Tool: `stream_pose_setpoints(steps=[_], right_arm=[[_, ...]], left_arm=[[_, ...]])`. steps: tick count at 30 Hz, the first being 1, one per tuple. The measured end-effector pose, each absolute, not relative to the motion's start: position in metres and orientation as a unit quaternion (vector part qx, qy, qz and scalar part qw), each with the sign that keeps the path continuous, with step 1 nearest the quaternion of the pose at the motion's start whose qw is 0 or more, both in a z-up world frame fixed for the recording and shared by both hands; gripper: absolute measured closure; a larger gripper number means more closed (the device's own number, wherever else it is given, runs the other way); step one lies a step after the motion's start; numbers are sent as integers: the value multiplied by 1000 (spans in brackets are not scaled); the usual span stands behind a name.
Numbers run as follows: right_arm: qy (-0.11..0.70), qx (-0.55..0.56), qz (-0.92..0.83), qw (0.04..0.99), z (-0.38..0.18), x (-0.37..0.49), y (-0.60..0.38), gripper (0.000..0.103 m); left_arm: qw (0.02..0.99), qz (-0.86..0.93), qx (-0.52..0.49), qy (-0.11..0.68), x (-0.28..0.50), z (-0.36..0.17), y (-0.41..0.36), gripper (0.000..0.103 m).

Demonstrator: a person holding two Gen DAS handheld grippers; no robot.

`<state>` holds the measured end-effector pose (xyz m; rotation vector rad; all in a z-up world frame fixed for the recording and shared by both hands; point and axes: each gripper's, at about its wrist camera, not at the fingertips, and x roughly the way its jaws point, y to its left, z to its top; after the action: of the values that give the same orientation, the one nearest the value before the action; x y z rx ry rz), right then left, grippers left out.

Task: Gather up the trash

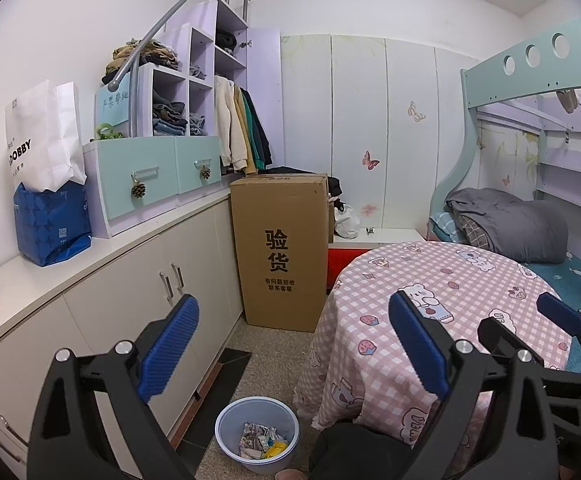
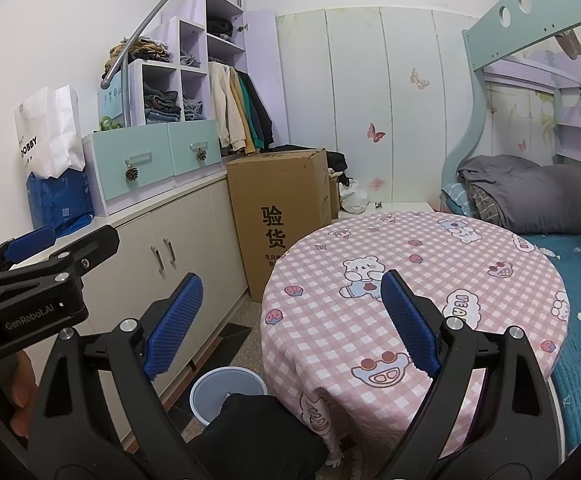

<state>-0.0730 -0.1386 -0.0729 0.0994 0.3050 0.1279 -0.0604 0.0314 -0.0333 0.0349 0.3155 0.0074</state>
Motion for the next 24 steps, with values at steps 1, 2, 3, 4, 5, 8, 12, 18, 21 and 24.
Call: stream_pose_setpoints(steps=[1,2,3,4,5,8,12,18,21,24], right_arm=[[152,49,64,985,-73,-73,-138,14],[151,49,63,985,-73,-73,-138,14],[152,50,63,985,-73,-73,-138,14],[152,50,64,985,-73,-73,-138,14],[152,51,64,985,-73,-73,-139,14],[153,50,64,985,-73,-72,-139,14],[154,51,64,985,-75,-71,-140,14],[159,55,65,984,-79,-68,-142,14],[164,59,64,983,-83,-65,-145,14],[170,64,62,981,-86,-61,-147,14]], left_arm=[[987,3,18,158,-60,-34,31,9],[987,3,18,158,-59,-34,31,9],[987,3,18,158,-59,-35,31,9],[987,2,18,158,-59,-34,32,9],[987,2,18,158,-59,-34,32,9],[987,2,19,158,-58,-36,31,9],[987,2,19,160,-57,-36,31,9],[987,0,22,162,-54,-40,31,9],[986,2,23,163,-53,-42,30,9],[986,6,21,168,-49,-44,30,9]])
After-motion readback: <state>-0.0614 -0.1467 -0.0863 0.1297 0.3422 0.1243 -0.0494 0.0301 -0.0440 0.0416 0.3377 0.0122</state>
